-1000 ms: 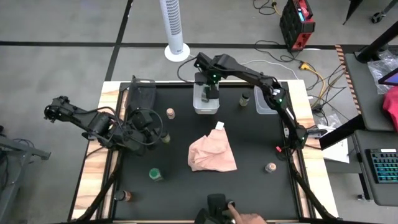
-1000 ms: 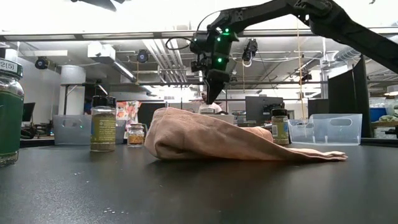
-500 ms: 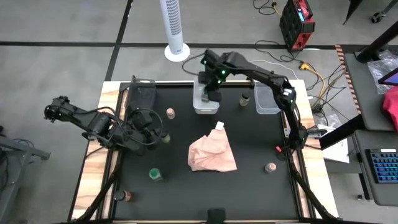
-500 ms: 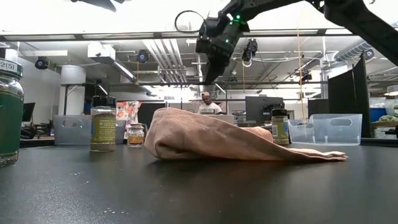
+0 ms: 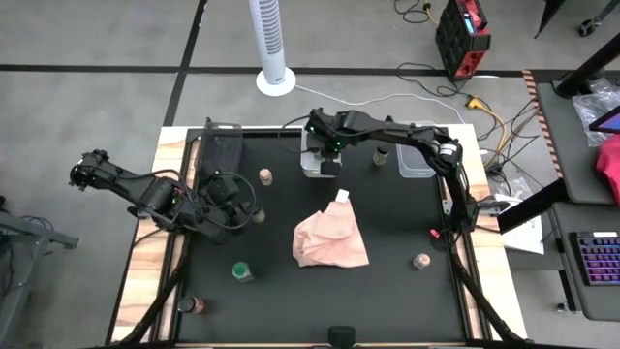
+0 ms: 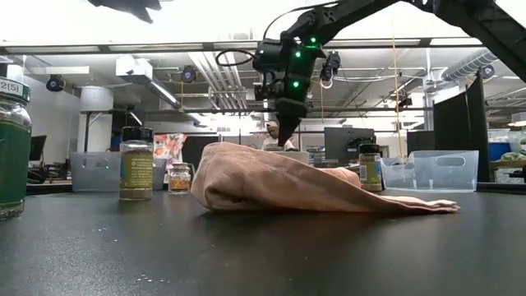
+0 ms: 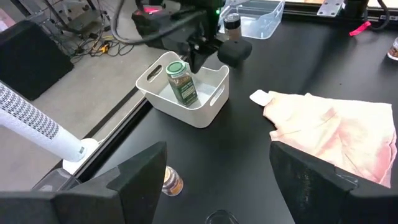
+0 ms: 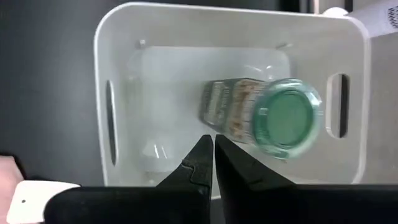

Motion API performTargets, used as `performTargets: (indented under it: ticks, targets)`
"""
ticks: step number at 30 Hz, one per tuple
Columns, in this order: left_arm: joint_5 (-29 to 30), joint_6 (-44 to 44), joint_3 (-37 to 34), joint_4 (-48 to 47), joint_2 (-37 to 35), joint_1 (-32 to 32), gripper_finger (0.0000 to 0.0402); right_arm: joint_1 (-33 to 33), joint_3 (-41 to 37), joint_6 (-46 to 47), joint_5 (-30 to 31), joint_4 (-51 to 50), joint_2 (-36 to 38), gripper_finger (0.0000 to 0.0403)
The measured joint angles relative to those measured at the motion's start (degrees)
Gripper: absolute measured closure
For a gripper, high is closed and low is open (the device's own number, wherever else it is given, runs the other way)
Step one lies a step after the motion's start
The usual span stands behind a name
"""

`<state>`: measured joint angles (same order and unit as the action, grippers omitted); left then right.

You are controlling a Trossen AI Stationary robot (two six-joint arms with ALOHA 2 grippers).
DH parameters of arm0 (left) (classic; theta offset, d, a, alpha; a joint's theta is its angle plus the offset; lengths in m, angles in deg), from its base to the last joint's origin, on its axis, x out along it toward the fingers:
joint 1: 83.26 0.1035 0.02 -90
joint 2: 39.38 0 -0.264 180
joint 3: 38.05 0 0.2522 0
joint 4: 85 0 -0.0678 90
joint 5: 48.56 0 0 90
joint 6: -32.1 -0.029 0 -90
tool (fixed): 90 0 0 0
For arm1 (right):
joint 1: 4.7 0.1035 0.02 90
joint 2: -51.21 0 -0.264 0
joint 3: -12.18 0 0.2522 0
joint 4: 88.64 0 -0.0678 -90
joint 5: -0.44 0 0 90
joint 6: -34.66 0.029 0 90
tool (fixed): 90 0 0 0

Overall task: Sort spices by type
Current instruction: Put the right green spice bottle into the white bin

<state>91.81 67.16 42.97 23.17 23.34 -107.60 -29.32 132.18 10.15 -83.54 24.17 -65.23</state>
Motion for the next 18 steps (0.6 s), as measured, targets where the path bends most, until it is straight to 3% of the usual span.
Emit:
performTargets:
  ticks: [18]
  targets:
    - [0.0,-1.5,0.0,0.0,0.0,0.0,0.0132,-2.9,-3.2,-2.1,0.2,8.6,0.1,0.0394]
